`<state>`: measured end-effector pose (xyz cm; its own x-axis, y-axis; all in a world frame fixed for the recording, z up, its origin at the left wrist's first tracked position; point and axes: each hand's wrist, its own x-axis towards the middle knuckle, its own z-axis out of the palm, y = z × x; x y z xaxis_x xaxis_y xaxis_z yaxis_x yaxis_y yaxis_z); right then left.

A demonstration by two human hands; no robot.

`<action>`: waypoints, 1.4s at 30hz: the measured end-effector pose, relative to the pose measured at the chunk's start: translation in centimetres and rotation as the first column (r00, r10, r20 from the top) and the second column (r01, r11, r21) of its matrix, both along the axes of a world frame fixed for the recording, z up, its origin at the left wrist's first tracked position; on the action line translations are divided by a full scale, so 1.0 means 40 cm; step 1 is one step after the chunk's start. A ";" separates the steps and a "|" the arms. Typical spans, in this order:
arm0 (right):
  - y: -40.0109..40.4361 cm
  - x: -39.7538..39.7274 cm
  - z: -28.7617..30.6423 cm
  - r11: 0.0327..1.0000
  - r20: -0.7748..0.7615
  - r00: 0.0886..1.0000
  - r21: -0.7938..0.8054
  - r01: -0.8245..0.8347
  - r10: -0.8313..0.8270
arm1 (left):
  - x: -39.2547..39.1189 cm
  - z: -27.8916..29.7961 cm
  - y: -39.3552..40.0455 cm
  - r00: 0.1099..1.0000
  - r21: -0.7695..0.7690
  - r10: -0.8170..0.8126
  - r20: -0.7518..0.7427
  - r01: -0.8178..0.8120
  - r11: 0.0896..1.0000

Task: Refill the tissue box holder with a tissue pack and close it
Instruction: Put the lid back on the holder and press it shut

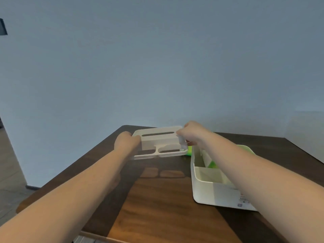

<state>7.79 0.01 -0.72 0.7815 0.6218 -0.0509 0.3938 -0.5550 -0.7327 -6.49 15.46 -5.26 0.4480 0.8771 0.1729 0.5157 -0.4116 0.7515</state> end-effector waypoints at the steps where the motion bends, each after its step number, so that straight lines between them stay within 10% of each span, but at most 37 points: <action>1: -0.021 0.011 0.012 0.999 0.006 1.000 0.024 0.021 -0.021 | 0.009 0.015 -0.020 0.999 -0.011 -0.020 0.025 0.020 1.000; 17: -0.457 0.100 0.020 0.955 0.109 0.951 -0.031 0.295 -0.290 | 0.168 0.081 -0.361 0.955 -0.146 -0.276 0.110 0.290 0.946; 42: -0.436 0.172 -0.095 0.925 0.166 0.933 -0.159 0.346 -0.320 | 0.224 -0.012 -0.376 0.973 -0.194 -0.202 0.108 0.220 0.956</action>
<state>14.67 -17.44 -4.53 0.9492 0.3141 -0.0185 0.2506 -0.7903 -0.5592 2.48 0.44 -5.72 0.6177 0.7851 0.0467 0.3634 -0.3375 0.8684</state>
